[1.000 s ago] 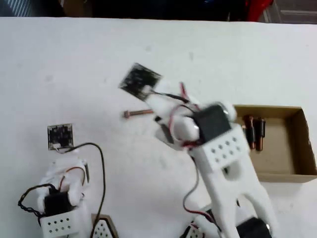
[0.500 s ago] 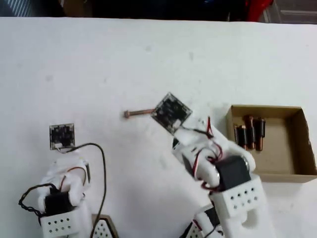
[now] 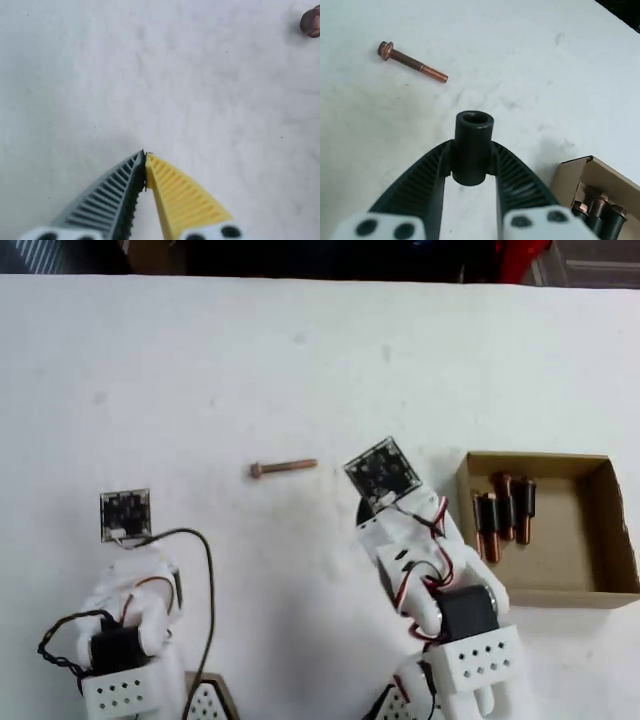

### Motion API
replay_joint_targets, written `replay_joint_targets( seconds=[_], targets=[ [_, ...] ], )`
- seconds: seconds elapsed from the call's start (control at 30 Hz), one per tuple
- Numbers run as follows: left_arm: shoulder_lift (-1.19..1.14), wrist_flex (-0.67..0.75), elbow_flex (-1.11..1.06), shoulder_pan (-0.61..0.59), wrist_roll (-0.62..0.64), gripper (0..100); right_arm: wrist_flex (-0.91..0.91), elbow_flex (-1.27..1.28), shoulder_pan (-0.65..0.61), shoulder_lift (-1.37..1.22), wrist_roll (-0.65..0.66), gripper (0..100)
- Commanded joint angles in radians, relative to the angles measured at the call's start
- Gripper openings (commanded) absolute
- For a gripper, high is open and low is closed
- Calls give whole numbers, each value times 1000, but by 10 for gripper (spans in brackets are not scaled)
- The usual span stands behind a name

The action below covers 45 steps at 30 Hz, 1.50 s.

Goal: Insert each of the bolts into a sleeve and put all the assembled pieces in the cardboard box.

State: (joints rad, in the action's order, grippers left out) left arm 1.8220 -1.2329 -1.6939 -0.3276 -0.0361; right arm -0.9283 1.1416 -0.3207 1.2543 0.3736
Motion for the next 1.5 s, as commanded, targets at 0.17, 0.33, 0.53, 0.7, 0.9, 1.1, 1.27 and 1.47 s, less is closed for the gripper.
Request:
replay_joint_targets(
  seconds=[0.17,0.33,0.53,0.7,0.9,1.1,1.27,1.47],
  targets=[
    [4,5,84,134,-6,21,153,112,76,71,-37,17],
    [4,-8,186,177,-3,21,111,121,113,147,-100,17],
    [2,-6,233,179,-6,20,24,123,117,303,-98,17],
    [1,-12,287,179,-3,20,-31,123,117,403,-98,17],
    [-116,-63,436,179,-3,20,-59,140,120,450,-100,17],
    [-449,-57,618,179,0,20,-59,157,153,499,-106,17],
    [-661,-55,738,200,74,21,-97,157,176,550,-106,17],
    [-832,-55,812,380,176,22,-101,157,182,547,-106,17]
  ],
)
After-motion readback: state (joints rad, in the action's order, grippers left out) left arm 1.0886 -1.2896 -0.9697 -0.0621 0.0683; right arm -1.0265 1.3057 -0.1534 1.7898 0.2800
